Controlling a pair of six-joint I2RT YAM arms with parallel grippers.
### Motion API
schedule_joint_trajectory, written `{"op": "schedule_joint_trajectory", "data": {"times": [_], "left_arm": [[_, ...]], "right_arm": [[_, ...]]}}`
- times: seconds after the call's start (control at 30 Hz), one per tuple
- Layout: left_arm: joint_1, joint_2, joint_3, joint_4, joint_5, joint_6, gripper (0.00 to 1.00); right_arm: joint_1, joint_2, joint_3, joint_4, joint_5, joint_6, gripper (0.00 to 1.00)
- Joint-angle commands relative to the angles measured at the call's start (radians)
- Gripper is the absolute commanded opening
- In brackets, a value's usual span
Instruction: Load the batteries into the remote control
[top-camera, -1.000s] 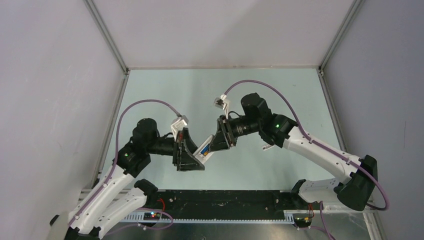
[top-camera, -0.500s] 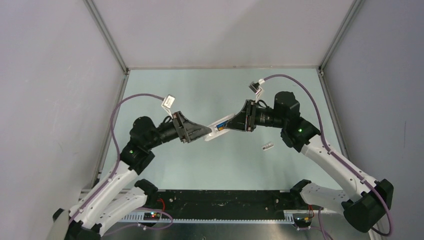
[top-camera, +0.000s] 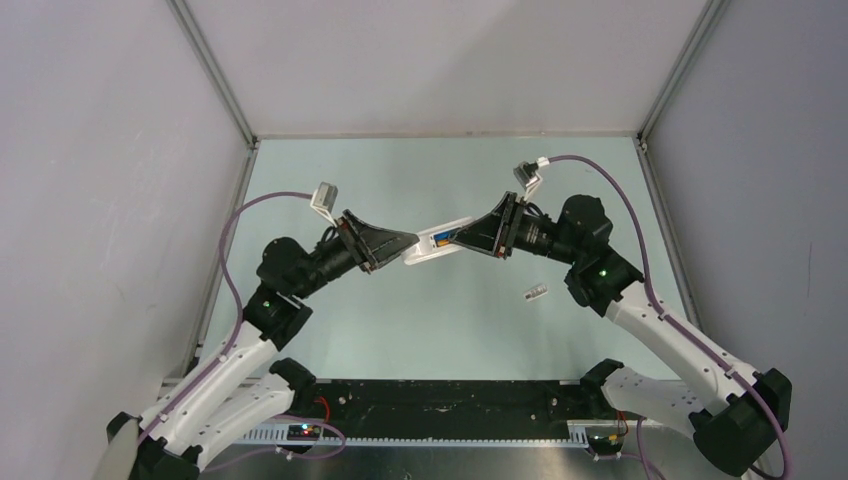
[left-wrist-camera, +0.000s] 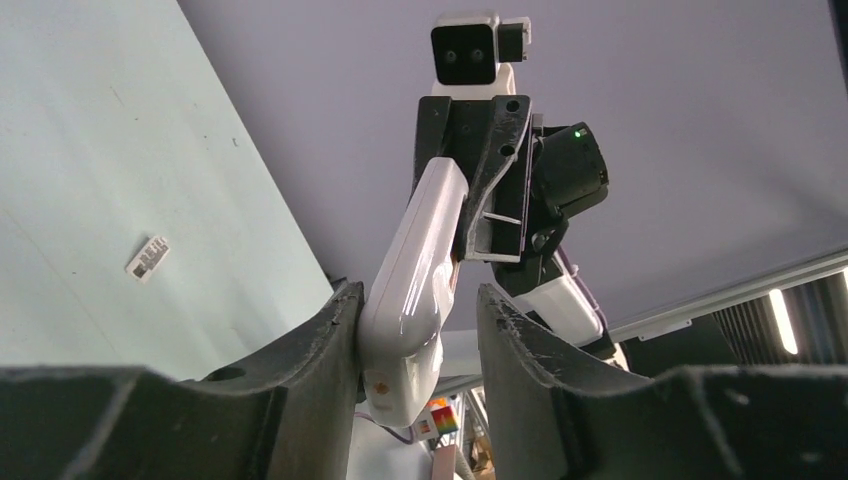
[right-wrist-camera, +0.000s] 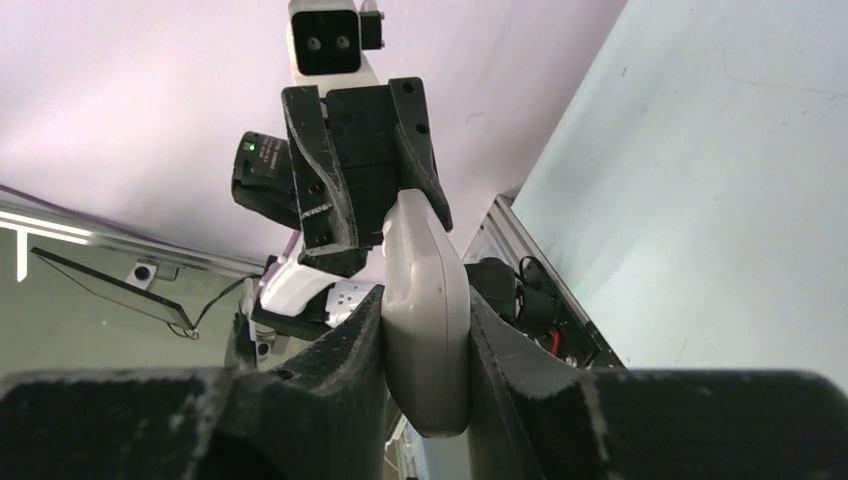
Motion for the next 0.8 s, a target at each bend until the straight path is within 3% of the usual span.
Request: {"op": "schedule_joint_trajectory", "data": {"times": [0.0, 0.2, 0.43, 0.77], "left_arm": [[-0.027, -0.02, 0.029, 0.079, 0.029, -0.038, 0.47], [-0.029, -0.01, 0.04, 0.08, 0.051, -0.02, 0.54], [-0.038, 0.004, 0.051, 0.08, 0.071, -0.011, 0.43], [-0.039, 0.03, 0.068, 0.079, 0.103, 0.006, 0.35]], "right_arm": [[-0.004, 0.013, -0.005, 0.062, 0.074, 0.056, 0.17], [0.007, 0.016, -0.011, 0.053, 0.12, 0.104, 0.16], [0.025, -0.003, -0.037, 0.046, 0.158, 0.136, 0.15], [0.046, 0.0, -0.054, 0.023, 0.167, 0.145, 0.16]]}}
